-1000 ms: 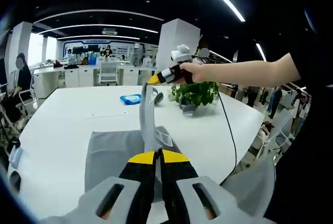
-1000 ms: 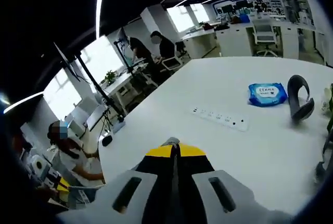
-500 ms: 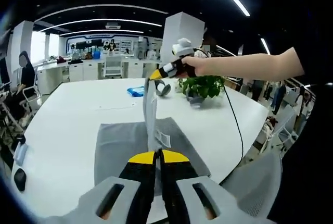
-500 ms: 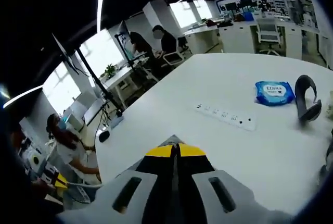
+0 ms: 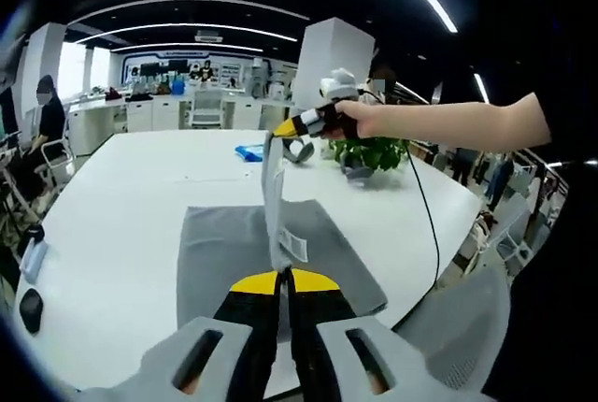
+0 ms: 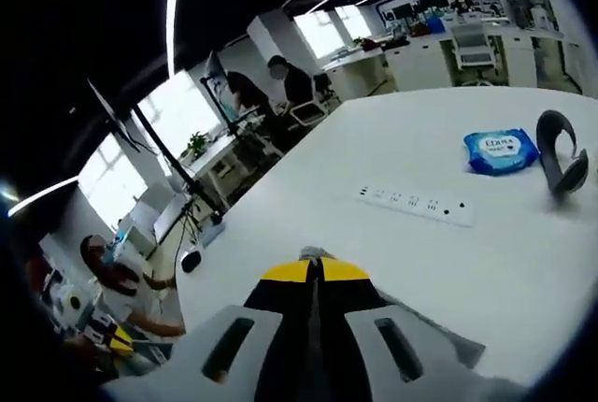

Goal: Fold the towel on the table until its edges align and the towel forms a compact rectangular stack.

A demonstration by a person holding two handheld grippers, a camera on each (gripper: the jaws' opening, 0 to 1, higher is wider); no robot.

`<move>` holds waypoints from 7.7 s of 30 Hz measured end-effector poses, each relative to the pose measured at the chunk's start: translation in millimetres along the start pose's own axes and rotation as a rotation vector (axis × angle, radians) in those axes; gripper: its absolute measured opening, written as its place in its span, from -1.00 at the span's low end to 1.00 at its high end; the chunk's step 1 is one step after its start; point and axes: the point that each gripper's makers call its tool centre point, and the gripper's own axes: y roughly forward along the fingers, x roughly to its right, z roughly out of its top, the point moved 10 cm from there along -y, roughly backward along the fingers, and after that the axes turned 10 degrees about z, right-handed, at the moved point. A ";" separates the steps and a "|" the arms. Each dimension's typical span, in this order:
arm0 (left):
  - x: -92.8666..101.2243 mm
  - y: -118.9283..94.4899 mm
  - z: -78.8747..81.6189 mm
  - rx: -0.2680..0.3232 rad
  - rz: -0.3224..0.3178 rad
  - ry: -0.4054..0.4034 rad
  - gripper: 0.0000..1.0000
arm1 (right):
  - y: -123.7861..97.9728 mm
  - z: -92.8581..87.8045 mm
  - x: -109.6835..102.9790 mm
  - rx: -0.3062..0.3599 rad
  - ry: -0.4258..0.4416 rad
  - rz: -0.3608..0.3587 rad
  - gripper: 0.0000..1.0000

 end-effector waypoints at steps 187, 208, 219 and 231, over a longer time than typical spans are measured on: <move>150.7 180.4 -83.8 -0.432 -0.179 0.665 -0.99 | 4.1 -143.4 99.0 -0.734 -0.928 -0.110 -1.00; 161.8 184.3 -90.1 -0.487 -0.325 1.032 -0.98 | 24.5 -143.9 80.9 -1.032 -1.113 -0.221 -1.00; 175.4 173.8 -94.3 -0.527 -0.331 1.319 -0.98 | 9.2 -146.1 81.5 -1.096 -0.975 -0.223 -1.00; 167.6 168.6 -95.7 -0.535 -0.335 1.207 -0.98 | -17.2 -161.9 78.9 -1.104 -0.878 -0.313 -1.00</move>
